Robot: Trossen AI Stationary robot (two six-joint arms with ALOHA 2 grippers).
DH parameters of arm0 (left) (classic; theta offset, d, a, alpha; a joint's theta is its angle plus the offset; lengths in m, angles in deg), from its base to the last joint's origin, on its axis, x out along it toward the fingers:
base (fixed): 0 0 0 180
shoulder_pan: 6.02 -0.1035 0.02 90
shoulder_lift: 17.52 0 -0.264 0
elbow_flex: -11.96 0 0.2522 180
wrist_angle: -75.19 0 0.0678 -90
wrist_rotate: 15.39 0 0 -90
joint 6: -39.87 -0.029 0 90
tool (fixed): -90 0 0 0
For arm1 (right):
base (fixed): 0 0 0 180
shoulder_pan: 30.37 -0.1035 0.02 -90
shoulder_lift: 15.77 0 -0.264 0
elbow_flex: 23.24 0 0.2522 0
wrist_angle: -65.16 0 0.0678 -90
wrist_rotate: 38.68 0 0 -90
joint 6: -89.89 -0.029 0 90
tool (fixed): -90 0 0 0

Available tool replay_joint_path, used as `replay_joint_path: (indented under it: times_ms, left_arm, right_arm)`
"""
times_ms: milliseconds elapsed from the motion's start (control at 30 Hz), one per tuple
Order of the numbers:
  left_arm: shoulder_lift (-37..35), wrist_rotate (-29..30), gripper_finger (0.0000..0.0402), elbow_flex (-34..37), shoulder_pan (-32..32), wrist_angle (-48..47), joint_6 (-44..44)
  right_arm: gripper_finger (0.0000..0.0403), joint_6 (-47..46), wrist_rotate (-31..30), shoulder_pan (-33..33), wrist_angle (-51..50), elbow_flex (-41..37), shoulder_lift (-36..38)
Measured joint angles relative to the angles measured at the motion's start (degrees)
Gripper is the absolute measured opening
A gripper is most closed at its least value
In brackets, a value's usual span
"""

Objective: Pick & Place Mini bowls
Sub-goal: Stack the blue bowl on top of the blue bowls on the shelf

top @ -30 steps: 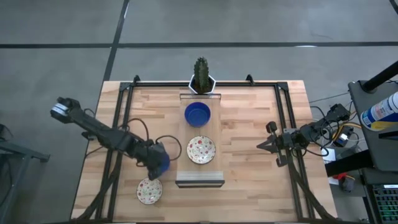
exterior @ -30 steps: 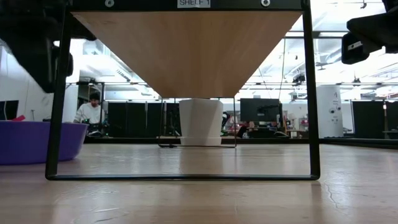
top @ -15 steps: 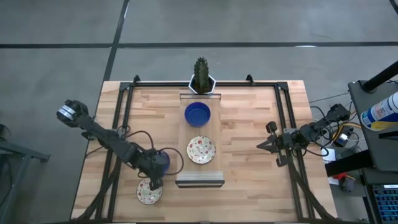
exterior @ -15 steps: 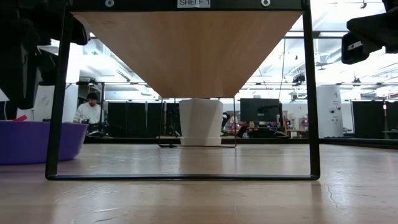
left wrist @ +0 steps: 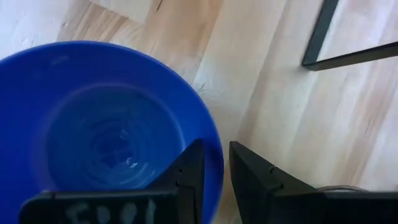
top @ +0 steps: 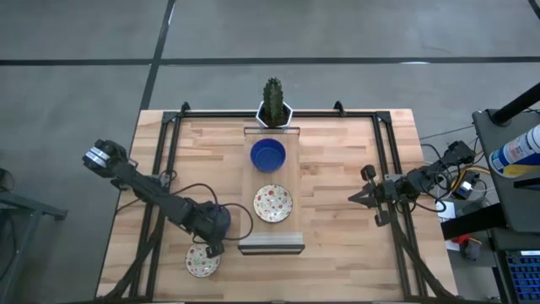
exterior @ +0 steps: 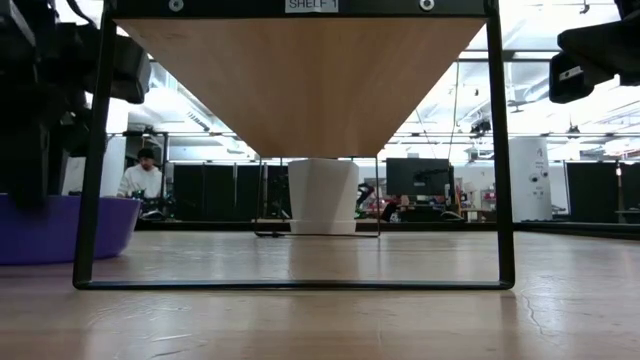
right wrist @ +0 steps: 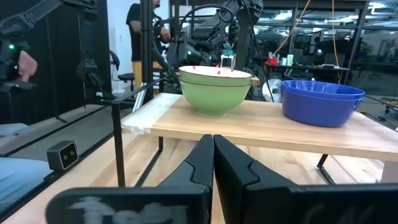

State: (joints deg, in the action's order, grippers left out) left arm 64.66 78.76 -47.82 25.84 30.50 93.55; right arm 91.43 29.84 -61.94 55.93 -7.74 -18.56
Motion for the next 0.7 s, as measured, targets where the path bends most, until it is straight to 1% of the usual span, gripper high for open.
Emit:
replay_joint_path:
  times_ms: [133, 233, 433, 533, 600, 700]
  left_arm:
    - [0.1, 0.03, 0.0068, 0.0, 0.0, -1.66, -0.05]
    - [0.1, 0.39, 0.0061, 0.09, 0.0, -2.06, -1.33]
    - [0.07, 1.19, 0.001, 0.2, -0.26, -2.2, -3.92]
    - [0.06, 1.59, 0.0008, 0.05, -0.26, -2.71, -4.66]
    - [0.06, 1.61, 0.0005, -0.68, -0.26, -5.4, -4.7]
    - [0.07, 2.09, 0.0002, -2.96, -0.28, -13.94, -4.1]
  right_arm:
    - [0.0008, 0.01, -0.01, 0.0, 0.0, 0.0, 0.0]
    - [0.0008, 0.01, -0.01, 0.0, 0.0, 0.0, 0.0]
    - [0.0008, 0.0, 0.0, 0.0, 0.0, 0.0, 0.0]
    - [0.0008, 0.0, 0.0, 0.0, 0.0, 0.0, 0.0]
    - [0.0008, 0.0, 0.0, 0.0, 0.0, 0.0, 0.0]
    - [0.0008, 0.0, -0.02, 0.0, 0.0, 0.0, 0.0]
